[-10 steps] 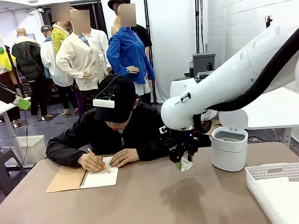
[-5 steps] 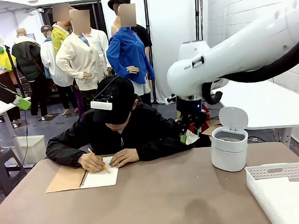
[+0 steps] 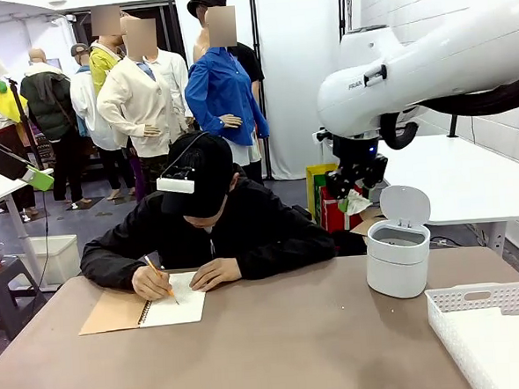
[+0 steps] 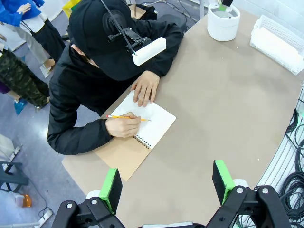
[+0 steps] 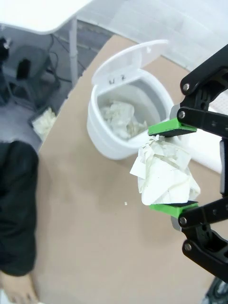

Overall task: Sort the paper based on its condition.
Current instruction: If a person hands you a paper, place it in the Organizing basket , and if it's crumpled, put it in the Trash can.

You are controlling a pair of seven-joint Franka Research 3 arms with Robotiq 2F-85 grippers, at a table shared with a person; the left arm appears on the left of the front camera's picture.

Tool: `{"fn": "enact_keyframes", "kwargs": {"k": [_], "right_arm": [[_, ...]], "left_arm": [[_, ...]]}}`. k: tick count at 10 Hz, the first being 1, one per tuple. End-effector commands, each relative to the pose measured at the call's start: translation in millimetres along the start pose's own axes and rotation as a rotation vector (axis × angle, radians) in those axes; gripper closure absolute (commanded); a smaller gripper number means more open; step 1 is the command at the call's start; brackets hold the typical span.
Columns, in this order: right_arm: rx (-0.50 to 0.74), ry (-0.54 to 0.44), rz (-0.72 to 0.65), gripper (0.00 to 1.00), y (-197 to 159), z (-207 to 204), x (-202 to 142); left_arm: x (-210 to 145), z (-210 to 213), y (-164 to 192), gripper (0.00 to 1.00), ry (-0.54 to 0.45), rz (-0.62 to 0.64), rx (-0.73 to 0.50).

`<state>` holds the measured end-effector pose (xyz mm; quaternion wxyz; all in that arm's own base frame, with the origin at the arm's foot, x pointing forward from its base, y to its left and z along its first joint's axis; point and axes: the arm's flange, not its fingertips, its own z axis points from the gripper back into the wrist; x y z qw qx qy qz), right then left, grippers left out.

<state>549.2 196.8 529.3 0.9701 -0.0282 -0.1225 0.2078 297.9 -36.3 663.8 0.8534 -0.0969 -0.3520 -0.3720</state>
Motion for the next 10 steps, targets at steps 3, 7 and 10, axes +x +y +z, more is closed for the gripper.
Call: {"fn": "enact_keyframes", "kwargs": {"k": [3,7,10], "right_arm": [[-0.138,-0.024,-0.115,0.38,-23.4,3.7,-17.5],[-0.182,0.011,-0.182,0.38,-46.8,-6.2,-25.8],[-0.177,0.031,-0.2,0.38,-56.0,-20.8,-25.6]], "left_arm": [[-0.7,-0.2,0.9,0.0,-0.004,0.002,0.003],[-0.7,-0.2,0.9,0.0,-0.004,0.002,0.003],[-0.7,-0.2,0.9,0.0,-0.004,0.002,0.003]]}}
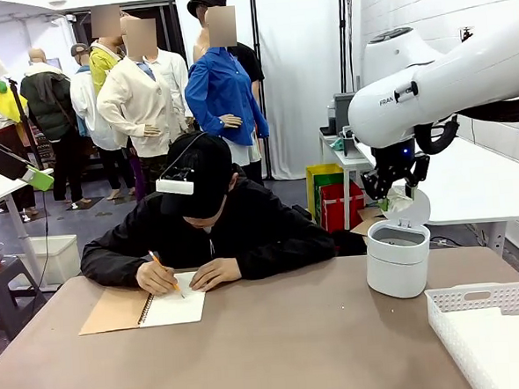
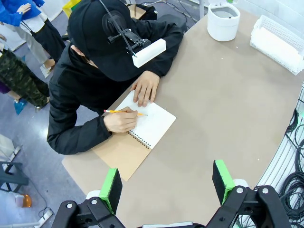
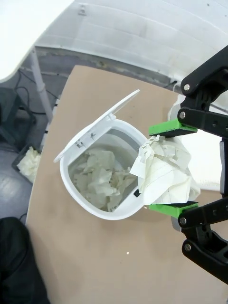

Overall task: Sort the paper based on its condition.
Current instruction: If a person hands you a paper, place it in the Organizing basket , and if it's crumpled, put it in the Trash can.

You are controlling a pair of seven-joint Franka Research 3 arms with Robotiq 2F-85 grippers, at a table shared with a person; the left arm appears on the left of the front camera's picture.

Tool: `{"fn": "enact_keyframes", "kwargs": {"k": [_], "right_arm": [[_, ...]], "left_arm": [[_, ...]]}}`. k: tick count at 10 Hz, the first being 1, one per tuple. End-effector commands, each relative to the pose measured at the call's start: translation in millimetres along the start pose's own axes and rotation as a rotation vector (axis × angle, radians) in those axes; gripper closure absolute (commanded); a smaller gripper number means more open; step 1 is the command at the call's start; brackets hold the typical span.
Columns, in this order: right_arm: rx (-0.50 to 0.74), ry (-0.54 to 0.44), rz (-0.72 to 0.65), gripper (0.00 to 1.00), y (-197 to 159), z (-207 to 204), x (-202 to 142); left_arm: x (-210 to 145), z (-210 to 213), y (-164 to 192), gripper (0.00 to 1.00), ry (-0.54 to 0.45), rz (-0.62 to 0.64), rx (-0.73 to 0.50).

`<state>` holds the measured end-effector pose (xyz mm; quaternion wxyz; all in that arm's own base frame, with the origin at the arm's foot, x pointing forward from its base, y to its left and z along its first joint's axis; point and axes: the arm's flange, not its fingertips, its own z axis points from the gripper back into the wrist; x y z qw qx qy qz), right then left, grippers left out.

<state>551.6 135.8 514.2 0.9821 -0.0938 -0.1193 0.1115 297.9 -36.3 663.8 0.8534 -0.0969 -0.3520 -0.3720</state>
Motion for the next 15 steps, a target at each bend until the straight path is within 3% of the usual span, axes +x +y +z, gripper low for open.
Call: {"fn": "enact_keyframes", "kwargs": {"k": [1,2,4,5,13,15], "right_arm": [[-0.031,-0.013,-0.027,0.38,0.5,-7.4,1.2],[-0.05,-0.014,-0.032,0.38,-0.3,-8.0,2.0],[-0.05,-0.015,-0.03,0.05,-0.4,-10.1,2.9],[-0.053,-0.012,-0.028,0.0,-0.8,-9.4,3.1],[0.025,-0.048,0.014,0.0,9.2,2.4,-7.8],[-0.014,-0.016,0.001,0.0,3.3,1.3,1.5]], "left_arm": [[-0.7,-0.3,0.9,0.0,-0.004,0.002,0.003],[-0.7,-0.3,0.9,0.0,-0.004,0.002,0.003],[-0.7,-0.3,0.9,0.0,-0.004,0.002,0.003],[-0.7,-0.3,0.9,0.0,-0.004,0.002,0.003],[-0.7,-0.3,0.9,0.0,-0.004,0.002,0.003],[-0.7,-0.3,0.9,0.0,-0.004,0.002,0.003]]}}
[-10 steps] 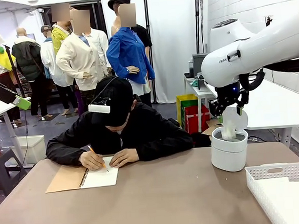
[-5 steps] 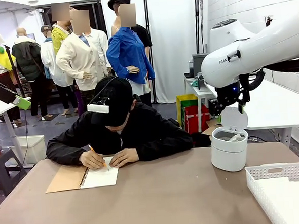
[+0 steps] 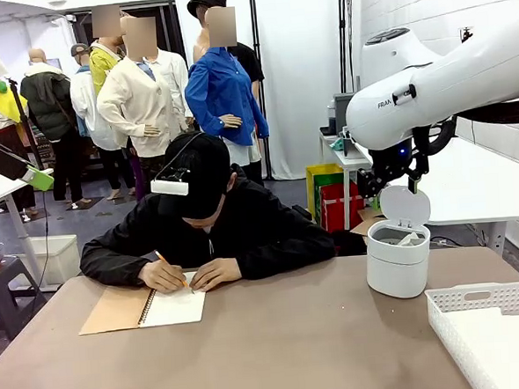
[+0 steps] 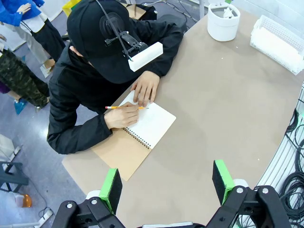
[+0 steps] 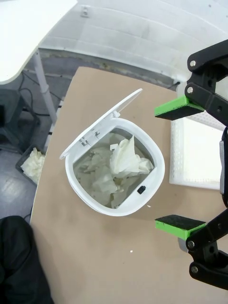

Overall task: Sort the paper based on its condition.
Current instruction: If a person hands you a paper, place it in the Organizing basket , and if it's crumpled, put it in the Trash can.

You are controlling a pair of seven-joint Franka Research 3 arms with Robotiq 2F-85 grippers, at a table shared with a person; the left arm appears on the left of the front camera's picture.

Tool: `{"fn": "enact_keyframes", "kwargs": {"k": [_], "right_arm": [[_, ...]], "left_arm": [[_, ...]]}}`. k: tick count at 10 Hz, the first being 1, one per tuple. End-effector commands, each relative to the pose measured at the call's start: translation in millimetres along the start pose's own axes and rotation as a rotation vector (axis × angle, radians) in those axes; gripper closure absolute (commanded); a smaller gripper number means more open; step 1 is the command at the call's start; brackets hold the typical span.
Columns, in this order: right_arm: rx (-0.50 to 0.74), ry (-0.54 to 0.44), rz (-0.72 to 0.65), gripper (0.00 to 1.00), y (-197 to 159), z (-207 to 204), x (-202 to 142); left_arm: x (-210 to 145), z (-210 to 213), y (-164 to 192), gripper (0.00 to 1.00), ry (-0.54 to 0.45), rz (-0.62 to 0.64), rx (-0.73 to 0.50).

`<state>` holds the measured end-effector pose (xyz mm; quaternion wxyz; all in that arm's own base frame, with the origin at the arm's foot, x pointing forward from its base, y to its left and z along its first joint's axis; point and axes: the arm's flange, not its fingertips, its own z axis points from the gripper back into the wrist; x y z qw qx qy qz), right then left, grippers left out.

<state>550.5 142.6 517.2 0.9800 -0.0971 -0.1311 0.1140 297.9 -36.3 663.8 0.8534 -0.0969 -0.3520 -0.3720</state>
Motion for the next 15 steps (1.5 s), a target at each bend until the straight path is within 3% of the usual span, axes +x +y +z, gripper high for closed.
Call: {"fn": "enact_keyframes", "kwargs": {"k": [1,5,9,15], "right_arm": [[-0.005,0.008,-0.003,0.0,-2.7,-2.9,0.2],[-0.001,0.003,-0.002,0.0,-1.4,-1.4,-0.1],[0.239,-0.083,0.153,0.0,59.6,58.6,-33.2],[0.491,-0.391,0.359,0.0,117.6,141.7,-39.6]], "left_arm": [[-0.7,-0.3,0.9,0.0,-0.004,0.002,0.003],[-0.7,-0.3,0.9,0.0,-0.004,0.002,0.003],[-0.7,-0.3,0.9,0.0,-0.004,0.002,0.003],[-0.7,-0.3,0.9,0.0,-0.004,0.002,0.003]]}}
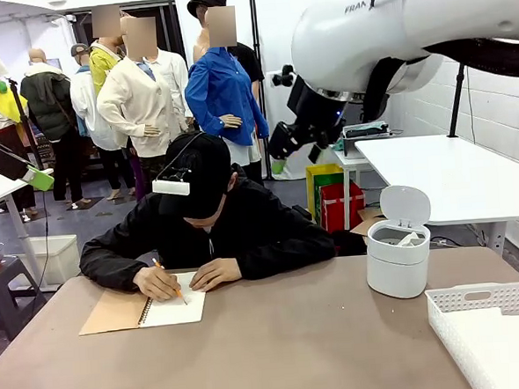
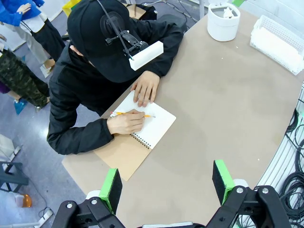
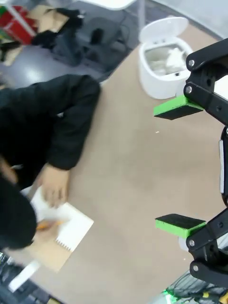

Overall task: Sort the paper based on its condition.
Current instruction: If a person hands you a paper, place it in the Organizing basket , and if it's crumpled, put it in the Trash can.

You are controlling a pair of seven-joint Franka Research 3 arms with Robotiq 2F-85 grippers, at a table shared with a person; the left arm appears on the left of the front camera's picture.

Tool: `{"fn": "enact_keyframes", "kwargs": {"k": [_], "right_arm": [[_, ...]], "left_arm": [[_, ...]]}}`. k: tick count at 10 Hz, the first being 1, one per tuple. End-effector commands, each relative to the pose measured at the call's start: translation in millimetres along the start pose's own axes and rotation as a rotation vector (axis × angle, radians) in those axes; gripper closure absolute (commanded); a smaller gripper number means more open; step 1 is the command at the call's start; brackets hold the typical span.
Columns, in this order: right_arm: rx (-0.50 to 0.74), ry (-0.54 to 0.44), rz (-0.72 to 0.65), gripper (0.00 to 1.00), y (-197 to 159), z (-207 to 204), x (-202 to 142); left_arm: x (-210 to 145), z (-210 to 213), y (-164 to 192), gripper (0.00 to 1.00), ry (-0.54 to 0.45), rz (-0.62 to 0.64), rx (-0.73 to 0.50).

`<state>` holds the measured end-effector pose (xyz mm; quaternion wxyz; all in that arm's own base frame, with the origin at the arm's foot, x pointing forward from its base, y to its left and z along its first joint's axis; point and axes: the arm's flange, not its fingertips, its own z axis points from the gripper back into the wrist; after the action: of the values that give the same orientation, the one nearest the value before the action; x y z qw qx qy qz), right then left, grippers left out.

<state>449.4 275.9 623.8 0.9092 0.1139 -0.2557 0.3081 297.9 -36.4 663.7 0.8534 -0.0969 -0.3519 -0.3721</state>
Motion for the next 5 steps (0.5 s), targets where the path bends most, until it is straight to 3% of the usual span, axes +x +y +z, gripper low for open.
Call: {"fn": "enact_keyframes", "kwargs": {"k": [1,5], "right_arm": [[0.086,-0.065,0.057,0.0,-7.4,2.7,4.8],[0.136,-0.025,0.067,0.0,-3.9,24.8,35.0]], "left_arm": [[-0.8,-0.1,1.0,0.0,-0.005,0.003,0.003],[-0.8,-0.1,1.0,0.0,-0.005,0.003,0.003]]}}
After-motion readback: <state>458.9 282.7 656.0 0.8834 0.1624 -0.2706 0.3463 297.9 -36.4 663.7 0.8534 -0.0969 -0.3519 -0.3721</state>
